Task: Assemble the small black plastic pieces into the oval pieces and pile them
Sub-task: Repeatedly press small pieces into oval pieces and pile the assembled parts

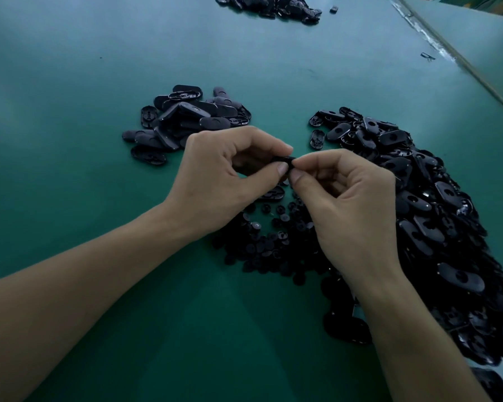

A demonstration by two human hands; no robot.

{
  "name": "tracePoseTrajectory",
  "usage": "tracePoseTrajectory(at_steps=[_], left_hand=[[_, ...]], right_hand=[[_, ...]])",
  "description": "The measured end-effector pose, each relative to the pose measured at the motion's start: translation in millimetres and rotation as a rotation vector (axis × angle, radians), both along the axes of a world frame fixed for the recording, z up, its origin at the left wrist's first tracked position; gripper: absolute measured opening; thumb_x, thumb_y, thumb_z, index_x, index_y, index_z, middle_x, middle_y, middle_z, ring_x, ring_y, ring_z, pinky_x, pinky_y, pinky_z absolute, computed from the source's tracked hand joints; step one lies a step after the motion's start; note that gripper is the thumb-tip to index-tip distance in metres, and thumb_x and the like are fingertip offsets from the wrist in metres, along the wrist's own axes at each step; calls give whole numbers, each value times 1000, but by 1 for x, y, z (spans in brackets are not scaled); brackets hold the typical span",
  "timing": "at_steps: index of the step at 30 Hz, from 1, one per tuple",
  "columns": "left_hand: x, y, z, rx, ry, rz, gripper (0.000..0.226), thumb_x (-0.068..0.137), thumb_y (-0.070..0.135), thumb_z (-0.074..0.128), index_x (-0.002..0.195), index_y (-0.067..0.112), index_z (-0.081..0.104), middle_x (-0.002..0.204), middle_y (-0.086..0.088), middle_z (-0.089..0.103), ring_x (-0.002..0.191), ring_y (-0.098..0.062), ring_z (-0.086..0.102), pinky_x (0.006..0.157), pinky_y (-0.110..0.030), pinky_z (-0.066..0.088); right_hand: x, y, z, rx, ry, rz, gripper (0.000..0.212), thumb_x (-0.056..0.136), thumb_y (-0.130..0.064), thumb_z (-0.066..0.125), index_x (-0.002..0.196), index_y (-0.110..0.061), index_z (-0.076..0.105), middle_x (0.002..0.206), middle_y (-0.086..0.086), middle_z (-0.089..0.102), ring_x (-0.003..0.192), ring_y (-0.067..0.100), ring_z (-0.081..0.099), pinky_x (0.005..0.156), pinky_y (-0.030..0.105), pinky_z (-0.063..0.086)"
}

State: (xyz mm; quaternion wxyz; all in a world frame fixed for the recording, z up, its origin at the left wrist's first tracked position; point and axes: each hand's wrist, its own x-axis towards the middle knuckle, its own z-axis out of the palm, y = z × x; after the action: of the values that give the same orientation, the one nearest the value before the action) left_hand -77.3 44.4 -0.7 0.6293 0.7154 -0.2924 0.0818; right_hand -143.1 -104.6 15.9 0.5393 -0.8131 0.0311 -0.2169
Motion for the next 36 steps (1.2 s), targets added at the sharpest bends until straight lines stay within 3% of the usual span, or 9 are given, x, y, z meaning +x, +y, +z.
tracePoseTrajectory(at_steps=[8, 19, 36], left_hand=[[0, 0, 0, -15, 32, -3, 25, 81, 6, 76, 93, 27, 72, 90, 5, 77, 78, -12, 75, 73, -22, 59], [-1, -1, -3, 52, -79, 22, 26, 82, -1, 75, 97, 20, 72, 90, 6, 76, 77, -8, 74, 72, -19, 58], [1, -1, -3, 37, -37, 24, 22, 81, 1, 75, 94, 19, 70, 88, -1, 76, 77, -13, 74, 74, -25, 59]], right_hand=[[1, -1, 0, 23, 1, 1, 18, 87, -9, 75, 85, -27, 72, 76, -11, 73, 70, 6, 68, 67, 21, 53], [1, -1, -1, 27, 20, -29, 17, 86, -10, 77, 84, -26, 71, 76, -9, 74, 71, 9, 71, 71, 31, 59], [-2, 7, -4, -115, -80, -89, 19, 88, -10, 74, 91, -30, 75, 78, -21, 72, 70, 4, 70, 66, 20, 55]])
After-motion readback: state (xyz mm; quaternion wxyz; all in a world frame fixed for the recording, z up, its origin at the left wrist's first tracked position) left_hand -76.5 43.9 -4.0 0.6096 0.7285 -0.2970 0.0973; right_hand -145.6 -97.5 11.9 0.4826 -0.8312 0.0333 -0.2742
